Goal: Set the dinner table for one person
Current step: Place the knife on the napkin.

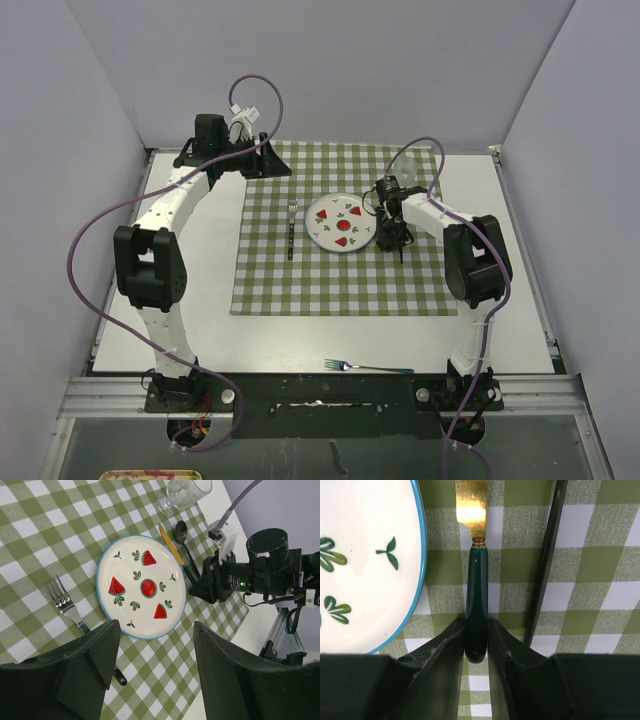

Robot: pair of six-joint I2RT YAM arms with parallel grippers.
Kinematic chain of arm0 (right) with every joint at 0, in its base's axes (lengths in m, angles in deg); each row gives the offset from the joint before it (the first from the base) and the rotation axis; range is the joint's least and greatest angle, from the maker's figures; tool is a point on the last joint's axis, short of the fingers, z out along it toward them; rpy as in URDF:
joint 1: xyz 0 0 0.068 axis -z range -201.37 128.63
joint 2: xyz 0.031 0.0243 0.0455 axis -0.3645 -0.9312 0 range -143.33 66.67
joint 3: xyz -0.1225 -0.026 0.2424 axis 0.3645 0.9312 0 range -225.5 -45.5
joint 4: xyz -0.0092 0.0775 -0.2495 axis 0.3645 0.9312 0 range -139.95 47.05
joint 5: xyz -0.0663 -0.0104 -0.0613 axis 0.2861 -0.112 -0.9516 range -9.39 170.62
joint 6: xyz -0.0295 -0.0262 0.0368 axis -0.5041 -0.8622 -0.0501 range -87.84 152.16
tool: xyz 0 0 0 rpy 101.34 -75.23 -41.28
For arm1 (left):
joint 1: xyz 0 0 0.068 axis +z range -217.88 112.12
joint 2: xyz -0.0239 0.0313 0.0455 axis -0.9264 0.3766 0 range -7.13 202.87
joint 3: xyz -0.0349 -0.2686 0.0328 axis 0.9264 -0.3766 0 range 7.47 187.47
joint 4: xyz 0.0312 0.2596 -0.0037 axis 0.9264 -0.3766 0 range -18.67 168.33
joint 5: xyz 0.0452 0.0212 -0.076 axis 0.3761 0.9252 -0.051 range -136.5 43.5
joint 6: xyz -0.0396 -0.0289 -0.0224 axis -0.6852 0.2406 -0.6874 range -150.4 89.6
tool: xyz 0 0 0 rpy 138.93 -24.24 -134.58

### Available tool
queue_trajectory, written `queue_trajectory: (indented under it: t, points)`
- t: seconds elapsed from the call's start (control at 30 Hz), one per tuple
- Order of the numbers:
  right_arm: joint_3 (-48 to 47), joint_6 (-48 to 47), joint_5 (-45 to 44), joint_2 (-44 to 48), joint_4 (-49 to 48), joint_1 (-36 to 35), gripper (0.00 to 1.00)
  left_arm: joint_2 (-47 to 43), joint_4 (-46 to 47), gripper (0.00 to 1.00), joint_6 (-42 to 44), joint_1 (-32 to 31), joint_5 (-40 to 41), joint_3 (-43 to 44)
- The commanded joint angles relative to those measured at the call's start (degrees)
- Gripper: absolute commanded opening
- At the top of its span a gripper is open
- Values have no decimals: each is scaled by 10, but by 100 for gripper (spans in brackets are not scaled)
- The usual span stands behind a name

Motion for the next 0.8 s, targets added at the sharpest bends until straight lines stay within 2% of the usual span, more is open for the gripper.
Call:
queue_trajectory:
  t: [0.0,0.77]
  points:
    - [-2,-3,4,7,1,0,26,11,8,58,9,-2,-2,29]
    - [-2,-19,5,20,-2,-4,27,16,9,58,8,-6,-5,31]
